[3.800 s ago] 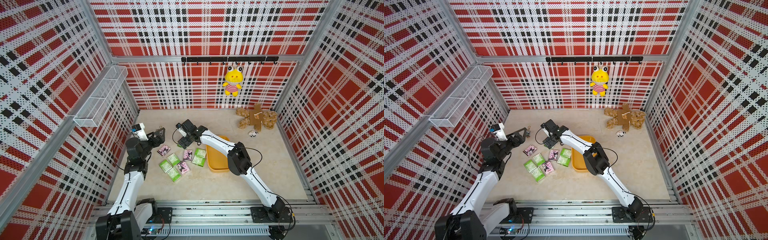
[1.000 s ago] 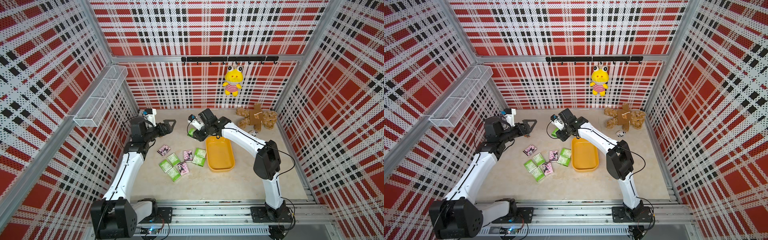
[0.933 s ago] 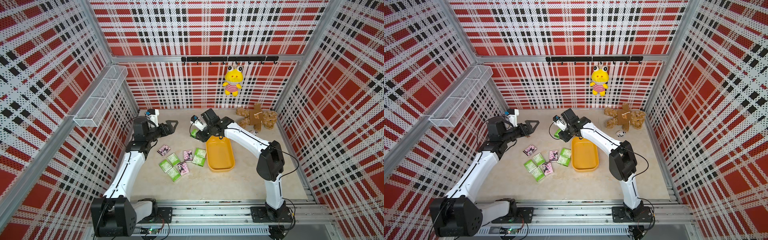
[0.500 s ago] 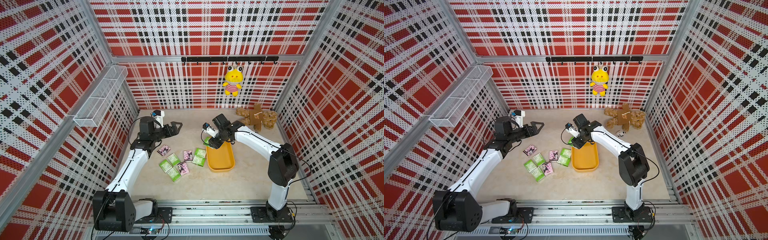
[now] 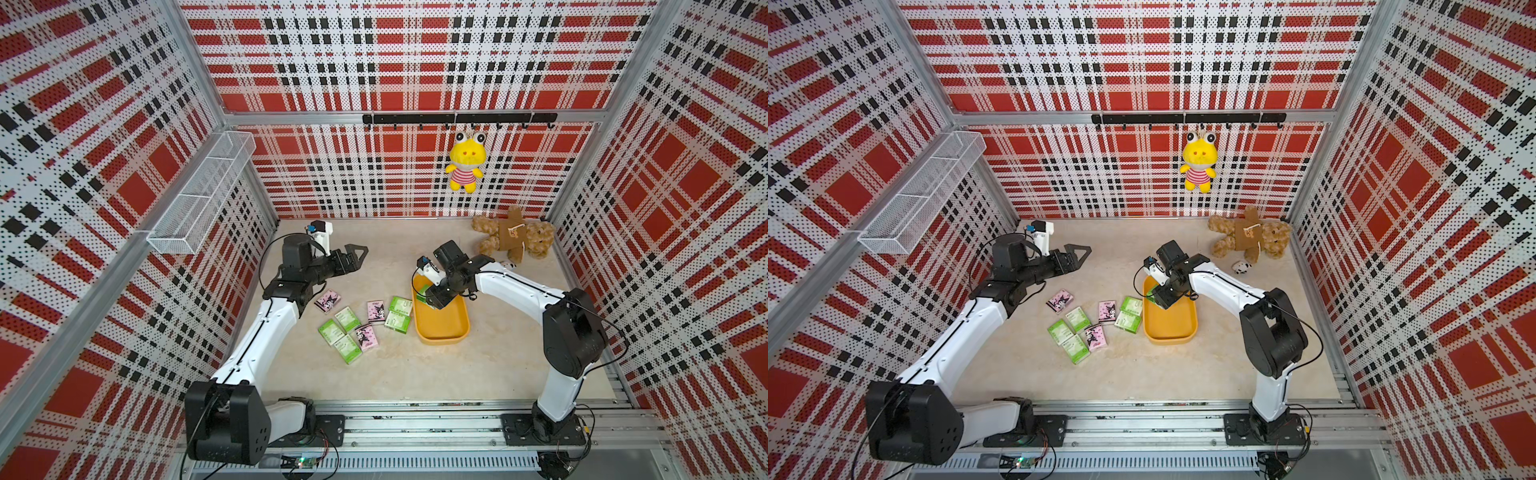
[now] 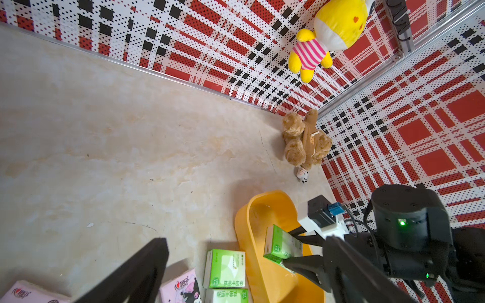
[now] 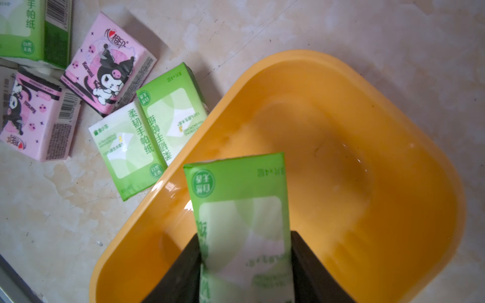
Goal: Put the pocket tissues into the storage box
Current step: Place the pocket tissues in the storage box.
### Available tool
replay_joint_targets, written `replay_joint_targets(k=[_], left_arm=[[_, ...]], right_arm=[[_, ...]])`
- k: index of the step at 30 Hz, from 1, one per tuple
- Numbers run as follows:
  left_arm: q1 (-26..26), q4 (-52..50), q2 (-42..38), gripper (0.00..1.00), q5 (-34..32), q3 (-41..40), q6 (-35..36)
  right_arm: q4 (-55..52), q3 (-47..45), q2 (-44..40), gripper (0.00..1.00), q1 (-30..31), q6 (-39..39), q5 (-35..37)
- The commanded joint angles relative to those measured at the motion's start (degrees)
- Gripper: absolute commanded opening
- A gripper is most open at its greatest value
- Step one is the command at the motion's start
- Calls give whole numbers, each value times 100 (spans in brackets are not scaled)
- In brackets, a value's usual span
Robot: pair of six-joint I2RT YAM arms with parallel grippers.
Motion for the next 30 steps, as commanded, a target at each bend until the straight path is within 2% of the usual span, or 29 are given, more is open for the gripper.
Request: replay_joint_targets(k=[1, 15, 30], left_arm=[[-38, 126, -46, 100, -79, -12, 52], [-34, 126, -82, 100, -9, -28, 52], [-1, -80, -100, 100, 8, 50, 176]], right_arm=[[258, 69, 241, 54, -12, 135, 115], [-195, 917, 984, 56, -156, -341, 275], [-500, 1224, 1445, 60, -231, -891, 209]])
